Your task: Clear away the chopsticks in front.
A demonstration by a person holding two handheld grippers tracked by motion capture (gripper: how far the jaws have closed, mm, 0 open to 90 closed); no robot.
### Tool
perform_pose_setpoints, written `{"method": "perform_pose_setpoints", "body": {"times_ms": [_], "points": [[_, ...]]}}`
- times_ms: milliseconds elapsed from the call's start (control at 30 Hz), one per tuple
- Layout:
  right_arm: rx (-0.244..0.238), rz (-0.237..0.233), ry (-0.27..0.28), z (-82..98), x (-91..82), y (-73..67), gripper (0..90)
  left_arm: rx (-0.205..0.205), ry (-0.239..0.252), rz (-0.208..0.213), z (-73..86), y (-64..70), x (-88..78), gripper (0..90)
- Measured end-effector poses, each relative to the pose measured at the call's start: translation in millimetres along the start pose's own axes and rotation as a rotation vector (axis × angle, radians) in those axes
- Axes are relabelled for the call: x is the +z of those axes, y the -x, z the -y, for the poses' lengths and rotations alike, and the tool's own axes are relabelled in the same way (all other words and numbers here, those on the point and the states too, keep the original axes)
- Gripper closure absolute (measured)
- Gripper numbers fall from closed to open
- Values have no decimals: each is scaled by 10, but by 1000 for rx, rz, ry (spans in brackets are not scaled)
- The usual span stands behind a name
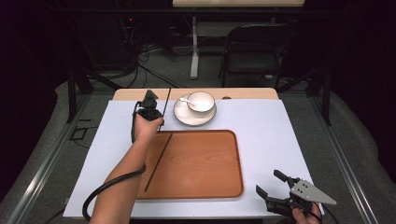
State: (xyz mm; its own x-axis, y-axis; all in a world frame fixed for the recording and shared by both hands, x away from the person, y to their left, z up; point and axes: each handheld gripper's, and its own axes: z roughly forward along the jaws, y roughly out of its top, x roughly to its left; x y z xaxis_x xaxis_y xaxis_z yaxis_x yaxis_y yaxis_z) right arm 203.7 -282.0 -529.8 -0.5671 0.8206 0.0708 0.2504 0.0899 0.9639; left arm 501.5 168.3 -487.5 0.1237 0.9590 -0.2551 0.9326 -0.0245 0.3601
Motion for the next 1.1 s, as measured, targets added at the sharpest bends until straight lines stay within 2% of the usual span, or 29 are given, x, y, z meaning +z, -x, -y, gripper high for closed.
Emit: {"method": "perform_pose_setpoints", "body": {"times_ms": [200, 467, 500, 733, 900, 1100], "points": [[-2, -1, -2, -3, 14, 4, 144, 29, 13, 32, 240, -229, -213, 865], [1, 1, -2, -4, 19, 2, 144, 63, 15, 88, 725, -447, -505, 865], [0, 0, -4, -5, 17, 0, 145, 76, 10, 89, 780, -465, -549, 865], [9, 2, -5, -7, 20, -14, 144, 117, 16, 111, 1114, -462, -768, 865], [3, 5, -7, -8, 21, -10, 144, 150, -11, 107, 1279, -420, -810, 864], [4, 6, -4, -7, 20, -13, 144, 166, -21, 127, 1424, -375, -842, 865]]}}
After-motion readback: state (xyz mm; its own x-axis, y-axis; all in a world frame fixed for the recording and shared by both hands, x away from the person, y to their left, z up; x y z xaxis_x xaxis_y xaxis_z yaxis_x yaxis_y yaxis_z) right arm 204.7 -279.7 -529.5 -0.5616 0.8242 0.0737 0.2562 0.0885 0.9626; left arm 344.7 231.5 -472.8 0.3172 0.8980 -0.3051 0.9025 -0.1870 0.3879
